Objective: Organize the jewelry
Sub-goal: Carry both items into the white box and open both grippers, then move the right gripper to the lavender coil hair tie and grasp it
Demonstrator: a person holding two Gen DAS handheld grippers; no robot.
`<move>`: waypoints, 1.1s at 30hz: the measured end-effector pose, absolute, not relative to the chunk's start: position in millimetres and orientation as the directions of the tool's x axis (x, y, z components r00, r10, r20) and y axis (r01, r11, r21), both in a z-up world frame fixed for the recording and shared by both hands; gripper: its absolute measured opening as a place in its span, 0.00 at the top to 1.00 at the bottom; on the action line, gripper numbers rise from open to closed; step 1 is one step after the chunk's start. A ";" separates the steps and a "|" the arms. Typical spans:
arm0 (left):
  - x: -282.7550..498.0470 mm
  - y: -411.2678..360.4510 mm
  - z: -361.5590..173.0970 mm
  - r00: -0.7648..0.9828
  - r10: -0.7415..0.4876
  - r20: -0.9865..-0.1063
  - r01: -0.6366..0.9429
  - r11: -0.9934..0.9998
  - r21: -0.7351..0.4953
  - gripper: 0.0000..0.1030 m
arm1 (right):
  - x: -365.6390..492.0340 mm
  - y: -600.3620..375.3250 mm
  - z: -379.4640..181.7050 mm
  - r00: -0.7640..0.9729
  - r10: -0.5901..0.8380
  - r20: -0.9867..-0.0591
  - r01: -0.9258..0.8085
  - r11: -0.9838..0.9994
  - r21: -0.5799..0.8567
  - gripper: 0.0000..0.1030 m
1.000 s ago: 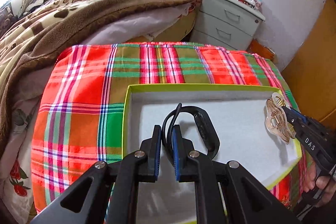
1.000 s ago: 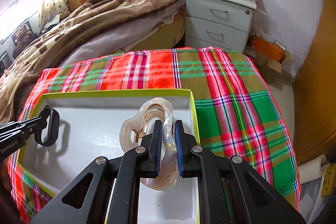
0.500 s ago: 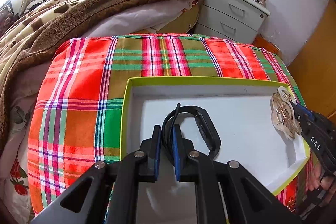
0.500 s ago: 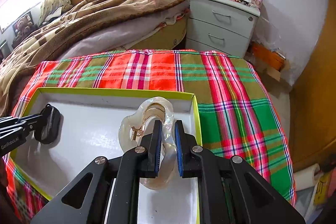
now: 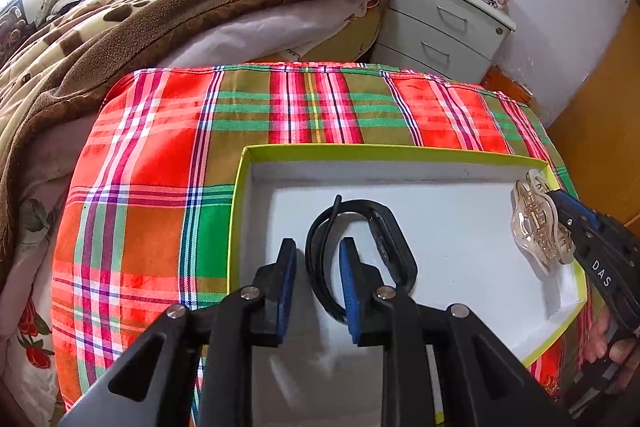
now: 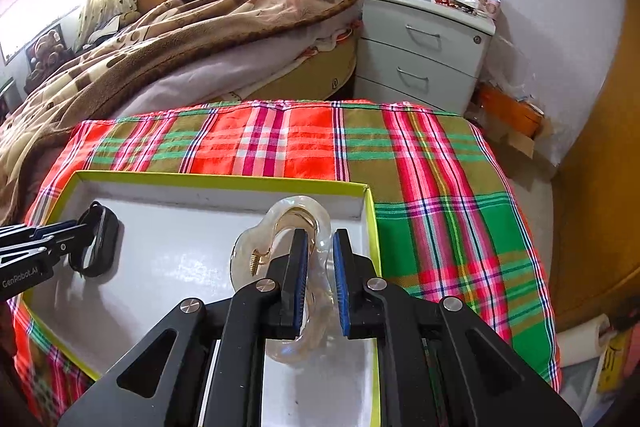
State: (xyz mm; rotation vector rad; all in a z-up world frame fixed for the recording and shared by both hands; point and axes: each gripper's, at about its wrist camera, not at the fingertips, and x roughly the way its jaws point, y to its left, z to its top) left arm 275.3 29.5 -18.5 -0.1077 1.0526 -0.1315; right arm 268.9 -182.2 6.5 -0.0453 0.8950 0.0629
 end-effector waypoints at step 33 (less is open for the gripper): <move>123.9 62.5 17.6 0.579 -0.283 -0.765 0.129 0.958 -0.257 0.58 | 128.8 -164.8 24.8 0.648 0.239 -0.723 -0.247 0.964 0.098 0.76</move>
